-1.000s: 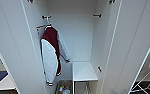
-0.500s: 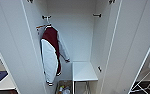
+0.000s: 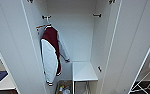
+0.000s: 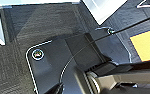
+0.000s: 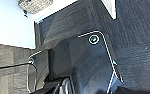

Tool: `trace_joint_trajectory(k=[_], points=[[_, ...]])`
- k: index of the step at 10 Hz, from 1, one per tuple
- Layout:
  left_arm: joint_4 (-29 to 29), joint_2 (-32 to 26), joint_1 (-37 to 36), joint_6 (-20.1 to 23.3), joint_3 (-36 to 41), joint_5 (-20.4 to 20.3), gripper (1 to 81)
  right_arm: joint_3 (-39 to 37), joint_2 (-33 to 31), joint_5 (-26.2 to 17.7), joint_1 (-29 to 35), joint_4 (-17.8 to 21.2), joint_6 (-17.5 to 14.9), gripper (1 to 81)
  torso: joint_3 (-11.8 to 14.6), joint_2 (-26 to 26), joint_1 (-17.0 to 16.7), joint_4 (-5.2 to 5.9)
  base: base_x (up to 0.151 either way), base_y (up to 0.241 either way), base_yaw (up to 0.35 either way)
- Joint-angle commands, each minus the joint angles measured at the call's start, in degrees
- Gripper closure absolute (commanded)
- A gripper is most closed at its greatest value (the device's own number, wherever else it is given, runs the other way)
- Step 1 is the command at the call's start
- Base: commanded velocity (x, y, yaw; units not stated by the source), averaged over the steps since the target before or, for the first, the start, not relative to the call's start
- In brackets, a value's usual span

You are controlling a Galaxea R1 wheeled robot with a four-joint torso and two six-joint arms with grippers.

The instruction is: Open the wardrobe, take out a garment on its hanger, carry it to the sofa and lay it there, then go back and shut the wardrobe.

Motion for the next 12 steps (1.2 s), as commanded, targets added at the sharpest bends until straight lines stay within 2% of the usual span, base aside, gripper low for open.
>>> trace_joint_trajectory(k=[1,3,6,8,10,12], points=[[-3.27,-20.58,-5.59,0.19,21.58,0.90,1.0,8.63,-11.12,-1.83,7.60,4.01,0.22,1.0,0.00,0.00,0.00,0.00,0.000,0.000,0.000],[-3.36,-28.98,-7.17,-3.57,28.67,-2.34,1.0,10.29,-16.20,-2.01,10.59,4.36,0.83,1.0,0.00,0.00,0.00,0.00,0.000,0.000,0.000],[-3.36,-39.12,-10.42,-10.71,33.27,-4.55,1.0,12.50,-24.39,-1.66,16.38,4.36,7.52,1.0,0.00,0.00,0.00,0.00,0.000,0.000,0.000],[-3.01,-44.99,-10.69,-19.03,33.36,-10.33,1.0,11.36,-28.60,-2.18,20.69,4.36,15.58,1.0,-0.02,0.00,0.02,0.00,0.000,0.000,0.000],[-2.92,-49.75,-12.53,-26.59,31.96,-10.71,1.0,9.17,-30.37,-2.88,25.25,4.28,21.65,1.0,-0.02,0.00,0.02,0.00,0.000,0.000,0.000],[-2.74,-52.92,-16.91,-37.13,27.39,-10.61,1.0,5.30,-30.54,-8.67,32.37,4.36,25.97,1.0,-0.04,0.00,0.02,0.00,0.000,0.000,0.000]])
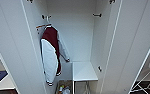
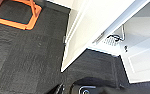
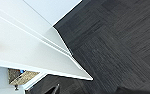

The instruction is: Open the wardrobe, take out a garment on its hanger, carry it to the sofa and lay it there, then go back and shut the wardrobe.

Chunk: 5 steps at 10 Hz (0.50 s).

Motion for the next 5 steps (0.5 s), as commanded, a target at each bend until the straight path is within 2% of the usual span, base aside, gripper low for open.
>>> trace_joint_trajectory(k=[1,3,5], points=[[0.19,-7.92,-10.96,-12.52,-6.52,-0.63,1.0,-5.06,-5.83,-9.14,14.81,0.55,6.43,1.0,0.00,0.00,0.00,0.00,0.000,0.000,0.000],[0.28,-9.76,-17.38,-16.13,-9.25,1.48,1.0,-5.06,-5.65,-13.64,21.24,0.90,8.11,1.0,-0.02,0.02,0.02,0.00,0.000,0.000,0.000],[0.37,-9.51,-24.32,-20.78,-12.60,3.49,1.0,-5.32,-4.43,-14.88,24.41,1.43,9.34,1.0,-0.05,0.04,0.02,0.00,0.000,0.000,0.000]])
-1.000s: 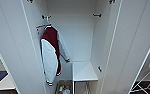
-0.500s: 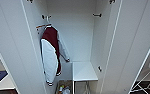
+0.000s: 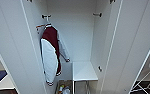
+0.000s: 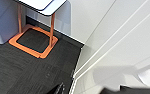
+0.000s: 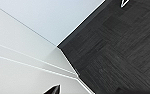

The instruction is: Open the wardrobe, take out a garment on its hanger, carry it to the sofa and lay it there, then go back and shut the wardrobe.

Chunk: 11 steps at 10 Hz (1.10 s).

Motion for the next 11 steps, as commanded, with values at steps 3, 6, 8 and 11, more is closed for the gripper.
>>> trace_joint_trajectory(k=[3,6,8,11], points=[[3.91,-2.07,-28.05,-6.86,-2.84,18.97,1.0,-0.97,0.11,-6.77,11.22,3.99,2.61,1.0,-0.02,0.02,0.00,0.00,0.000,0.000,0.000],[3.92,10.68,-36.35,-6.86,0.07,33.70,1.0,1.67,8.55,-6.33,10.18,4.35,2.61,1.0,-0.04,0.05,0.05,0.00,0.000,0.000,0.000],[3.83,19.36,-36.44,-6.95,0.24,33.97,1.0,4.12,13.81,-5.80,8.33,4.08,2.35,1.0,-0.04,0.09,0.05,0.00,0.000,0.000,0.000],[4.53,31.41,-35.38,-6.86,0.42,34.84,1.0,13.60,18.30,-3.87,6.57,3.65,1.73,1.0,-0.11,0.13,0.13,0.00,0.000,0.000,0.000]])
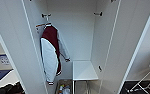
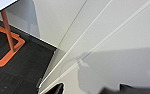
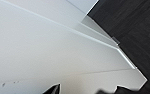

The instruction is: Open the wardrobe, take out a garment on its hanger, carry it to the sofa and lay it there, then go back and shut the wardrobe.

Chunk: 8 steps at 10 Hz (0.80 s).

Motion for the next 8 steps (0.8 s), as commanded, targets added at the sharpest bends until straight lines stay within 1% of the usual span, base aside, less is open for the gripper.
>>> trace_joint_trajectory(k=[1,2,3,5,6,7,8], points=[[1.55,13.76,-5.11,0.16,4.00,5.54,1.0,12.37,2.65,-1.65,4.96,-0.48,-1.50,1.0,0.02,0.00,0.00,0.00,0.000,0.000,0.000],[1.81,15.96,-4.41,0.42,3.83,6.16,1.0,14.67,3.87,-1.04,4.87,-2.41,-1.85,1.0,0.00,0.00,0.00,0.00,0.000,0.000,0.000],[1.98,17.20,-3.19,0.60,3.57,6.25,1.0,15.02,5.19,-0.86,4.26,-4.44,-1.85,1.0,-0.02,0.02,0.02,0.02,0.000,0.000,0.000],[6.01,18.34,1.64,0.60,1.02,6.16,1.0,12.14,8.26,-0.77,1.89,-8.92,-1.85,1.0,-0.04,0.05,0.02,0.02,0.000,0.000,0.000],[8.04,18.70,6.11,0.77,-0.65,5.55,1.0,8.63,10.20,-1.04,-0.30,-10.85,-1.85,1.0,-0.04,0.05,0.05,0.02,0.000,0.000,0.000],[11.46,19.22,11.04,1.47,-1.45,5.28,1.0,2.49,12.39,-1.04,-3.38,-12.44,-1.85,1.0,-0.04,0.05,0.05,0.02,0.000,0.000,0.000],[15.15,20.01,16.04,1.47,-2.41,3.72,1.0,-4.27,14.85,-1.04,-6.54,-13.49,-2.03,1.0,-0.04,0.05,0.05,0.02,0.000,0.000,0.000]])
